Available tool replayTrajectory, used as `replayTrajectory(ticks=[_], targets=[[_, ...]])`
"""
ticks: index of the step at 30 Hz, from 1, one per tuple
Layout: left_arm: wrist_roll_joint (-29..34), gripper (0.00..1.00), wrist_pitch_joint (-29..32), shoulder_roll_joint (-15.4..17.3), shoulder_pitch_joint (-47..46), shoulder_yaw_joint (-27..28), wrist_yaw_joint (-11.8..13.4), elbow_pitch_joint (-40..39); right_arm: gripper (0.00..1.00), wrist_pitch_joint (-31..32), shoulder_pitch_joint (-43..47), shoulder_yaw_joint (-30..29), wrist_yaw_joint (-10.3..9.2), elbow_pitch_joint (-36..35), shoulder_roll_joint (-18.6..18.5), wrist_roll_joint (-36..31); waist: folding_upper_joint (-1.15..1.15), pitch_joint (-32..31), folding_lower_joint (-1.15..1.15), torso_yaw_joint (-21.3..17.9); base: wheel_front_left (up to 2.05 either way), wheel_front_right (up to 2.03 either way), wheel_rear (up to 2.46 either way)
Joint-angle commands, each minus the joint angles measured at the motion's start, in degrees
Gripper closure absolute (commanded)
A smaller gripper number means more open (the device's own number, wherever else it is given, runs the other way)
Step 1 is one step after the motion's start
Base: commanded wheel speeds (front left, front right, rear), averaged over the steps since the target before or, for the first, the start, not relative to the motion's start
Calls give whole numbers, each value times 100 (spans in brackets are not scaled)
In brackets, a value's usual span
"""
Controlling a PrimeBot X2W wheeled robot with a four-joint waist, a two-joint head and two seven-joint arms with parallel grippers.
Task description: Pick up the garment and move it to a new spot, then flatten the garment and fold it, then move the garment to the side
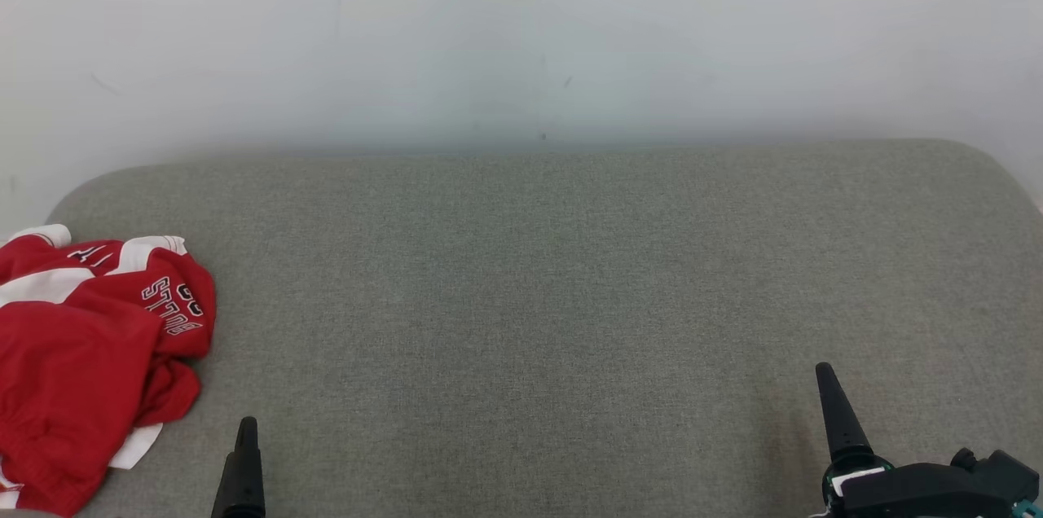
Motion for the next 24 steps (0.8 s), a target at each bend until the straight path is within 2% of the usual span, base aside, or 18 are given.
replayTrajectory(ticks=[1,24], targets=[[137,0,-40,34,-33,-5,-2,-79,0,-36,-43,26,-3,-60,-77,-165,0,-2,-1,0,0,0,0],[2612,0,-477,47,132,-157,117,-116,0,-471,-27,284,-5,174,-161,-2523,0,-77,-1,15,0,0,0]])
